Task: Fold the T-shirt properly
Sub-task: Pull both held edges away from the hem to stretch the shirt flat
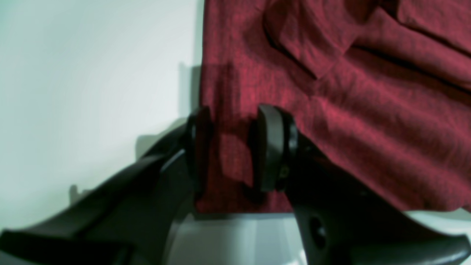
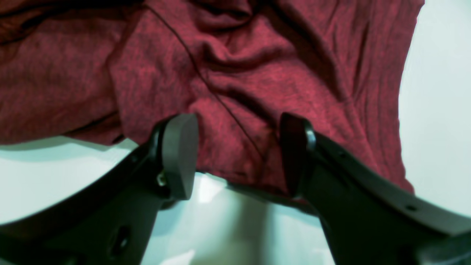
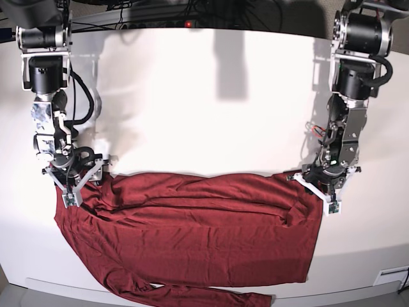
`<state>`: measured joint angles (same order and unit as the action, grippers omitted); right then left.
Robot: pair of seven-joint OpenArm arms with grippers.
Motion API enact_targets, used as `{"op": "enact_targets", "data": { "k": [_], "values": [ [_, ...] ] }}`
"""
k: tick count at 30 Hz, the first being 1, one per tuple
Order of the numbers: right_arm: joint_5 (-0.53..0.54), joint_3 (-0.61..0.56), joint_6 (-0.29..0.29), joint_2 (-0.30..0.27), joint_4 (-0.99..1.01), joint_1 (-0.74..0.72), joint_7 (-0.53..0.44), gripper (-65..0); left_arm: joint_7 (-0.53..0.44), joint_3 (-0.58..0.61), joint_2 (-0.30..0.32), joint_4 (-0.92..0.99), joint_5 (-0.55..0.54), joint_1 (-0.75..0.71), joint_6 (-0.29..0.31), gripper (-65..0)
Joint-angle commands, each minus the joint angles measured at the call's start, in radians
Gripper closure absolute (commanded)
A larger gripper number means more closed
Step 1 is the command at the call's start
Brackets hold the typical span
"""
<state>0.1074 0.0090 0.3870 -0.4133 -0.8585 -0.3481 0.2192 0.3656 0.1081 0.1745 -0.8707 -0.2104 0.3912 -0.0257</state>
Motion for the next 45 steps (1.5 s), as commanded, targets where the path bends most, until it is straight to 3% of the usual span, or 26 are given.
{"op": "enact_targets", "data": {
  "k": [1, 7, 12, 18, 22, 30, 35, 45],
  "values": [
    [0.007, 0.006, -0.001, -0.016, -0.017, -0.040, -0.021, -35.1, 0.008, -0.003, 0.006, -0.013, 0.000, 0.024, -0.003, -19.9],
    [0.023, 0.006, -0.001, -0.016, 0.002, -0.106, -0.017, -34.8, 0.007, -0.003, 0.006, -0.013, 0.000, 0.024, -0.003, -19.9],
    [-0.008, 0.006, -0.001, -0.016, 0.132, -0.167, -0.017, -31.4, 0.027, -0.003, 0.006, -0.013, 0.000, 0.024, -0.003, -19.9],
    [-0.056, 0.006, 0.005, -0.019, 0.184, -0.146, -0.016, -31.4, 0.040, -0.003, 0.006, -0.013, 0.000, 0.018, -0.002, -19.9],
    [-0.048, 0.006, 0.046, -0.036, 0.148, -0.096, -0.021, -31.4, 0.073, -0.003, 0.015, -0.013, 0.000, -0.006, -0.002, -19.9],
    [-0.020, 0.006, 0.048, -0.056, -0.008, 0.008, 0.040, -31.4, 0.076, -0.003, 0.075, -0.179, -0.004, -0.150, 0.008, -19.9],
    [0.016, 0.006, 0.053, -0.089, -0.021, 0.059, 0.058, -31.4, 0.133, -0.003, 0.099, -0.316, -0.011, -0.238, 0.008, -19.9],
    [0.061, 0.007, 0.062, -0.159, -0.159, 0.278, 0.086, -31.4, 0.152, -0.003, 0.125, -0.503, -0.010, -0.380, 0.008, -19.9]
  ]
}}
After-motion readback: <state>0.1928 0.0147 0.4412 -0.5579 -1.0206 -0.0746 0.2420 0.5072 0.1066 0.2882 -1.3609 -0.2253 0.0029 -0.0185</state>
